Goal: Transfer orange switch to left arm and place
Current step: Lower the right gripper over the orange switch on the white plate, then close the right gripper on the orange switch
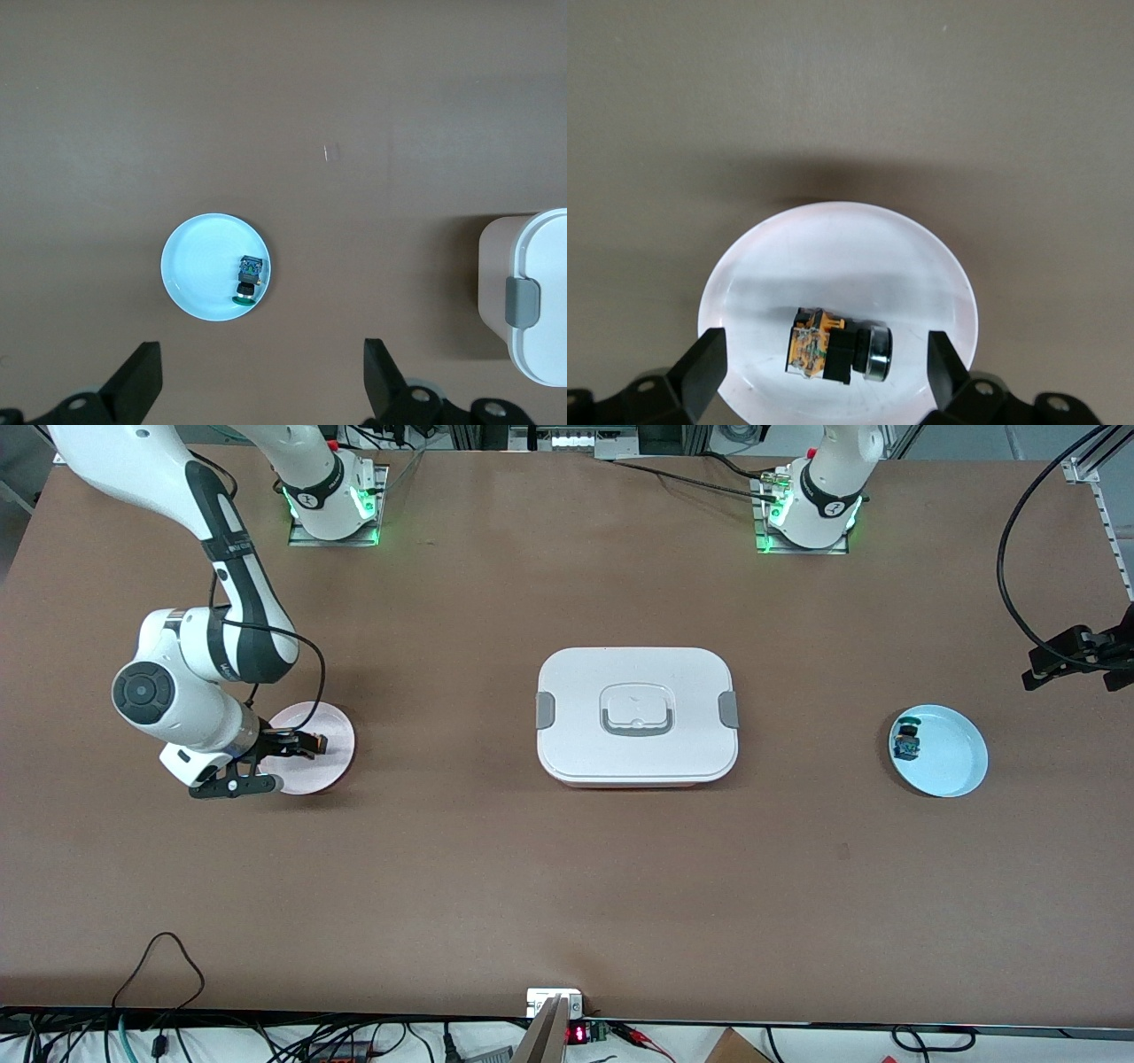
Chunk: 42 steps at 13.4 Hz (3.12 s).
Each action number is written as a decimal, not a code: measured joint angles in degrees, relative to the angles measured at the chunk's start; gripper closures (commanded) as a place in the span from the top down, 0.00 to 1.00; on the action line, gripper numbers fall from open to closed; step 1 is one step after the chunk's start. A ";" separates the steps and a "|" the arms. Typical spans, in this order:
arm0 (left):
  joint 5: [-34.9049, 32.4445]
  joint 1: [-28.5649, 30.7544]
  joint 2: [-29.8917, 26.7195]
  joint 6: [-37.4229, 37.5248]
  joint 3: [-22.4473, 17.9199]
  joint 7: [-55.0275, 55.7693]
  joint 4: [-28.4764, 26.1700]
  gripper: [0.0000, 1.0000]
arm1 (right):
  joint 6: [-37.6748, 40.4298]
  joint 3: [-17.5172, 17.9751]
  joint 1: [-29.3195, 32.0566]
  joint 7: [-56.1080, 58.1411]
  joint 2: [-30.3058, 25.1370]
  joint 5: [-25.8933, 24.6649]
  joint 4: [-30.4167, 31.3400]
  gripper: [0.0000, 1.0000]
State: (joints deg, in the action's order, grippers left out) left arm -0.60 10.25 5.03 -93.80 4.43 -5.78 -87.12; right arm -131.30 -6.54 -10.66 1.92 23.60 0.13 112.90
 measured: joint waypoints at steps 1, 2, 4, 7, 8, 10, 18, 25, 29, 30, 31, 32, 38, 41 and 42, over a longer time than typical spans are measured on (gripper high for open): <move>0.00 -0.01 0.00 0.00 0.01 0.00 0.01 1.00 | -0.34 0.00 0.01 0.00 0.47 0.00 0.34 1.00; 0.00 -0.02 0.00 0.00 0.01 0.00 0.01 1.00 | -1.15 -0.01 0.01 -0.03 0.86 0.01 0.86 1.00; 0.00 -0.02 0.00 0.00 0.02 0.00 0.02 1.00 | -4.55 -0.03 0.04 -0.14 1.38 0.08 2.82 1.00; 0.00 -0.02 0.00 0.00 0.03 0.00 0.02 1.00 | -7.91 -0.20 0.10 -0.26 1.79 0.11 5.69 1.00; 0.00 -0.02 0.00 0.00 0.03 0.00 0.02 1.00 | -7.98 -0.22 0.11 -0.27 1.86 0.12 5.94 1.00; 0.00 -0.02 0.00 0.00 0.03 0.00 0.02 1.00 | -7.99 -0.22 0.11 -0.56 2.06 0.19 6.22 1.00; 0.00 -0.04 0.00 0.00 0.05 0.00 0.02 1.00 | -7.99 -0.21 0.05 -2.04 3.14 0.19 7.26 1.00; 0.00 -0.04 0.00 0.00 0.07 0.00 0.03 1.00 | -7.99 -0.21 0.05 -2.05 3.14 0.19 7.77 0.84; 0.00 -0.04 0.00 0.00 0.08 0.00 0.03 1.00 | -8.22 -0.22 0.07 -2.04 3.14 0.19 7.82 0.46; 0.00 -0.06 0.00 0.00 0.08 0.00 0.03 1.00 | -8.32 -0.22 0.08 -2.04 3.10 0.19 7.81 0.38; 0.00 -0.08 0.00 0.00 0.09 0.00 0.03 1.00 | -8.41 -0.22 0.08 -2.04 3.09 0.19 7.81 0.32; 0.00 -0.09 0.00 0.00 0.09 0.00 0.03 1.00 | -8.50 -0.22 0.09 -2.04 3.09 0.19 7.81 0.31; 0.00 -0.10 0.00 0.00 0.10 0.00 0.03 1.00 | -8.97 -0.22 0.09 -1.89 2.81 0.18 6.68 0.23; 0.00 -0.10 0.00 0.00 0.10 0.00 0.03 1.00 | -8.95 -0.21 0.06 -1.45 1.62 0.18 5.28 0.20; 0.00 -0.10 0.00 0.00 0.10 0.00 0.03 1.00 | -8.81 -0.19 0.01 -1.35 1.03 0.18 4.96 0.20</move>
State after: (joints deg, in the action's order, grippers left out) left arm -0.60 10.15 5.03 -93.80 4.53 -5.78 -87.09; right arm -140.10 -6.73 -10.65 0.57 24.63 0.31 117.86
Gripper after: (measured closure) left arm 0.000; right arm 0.273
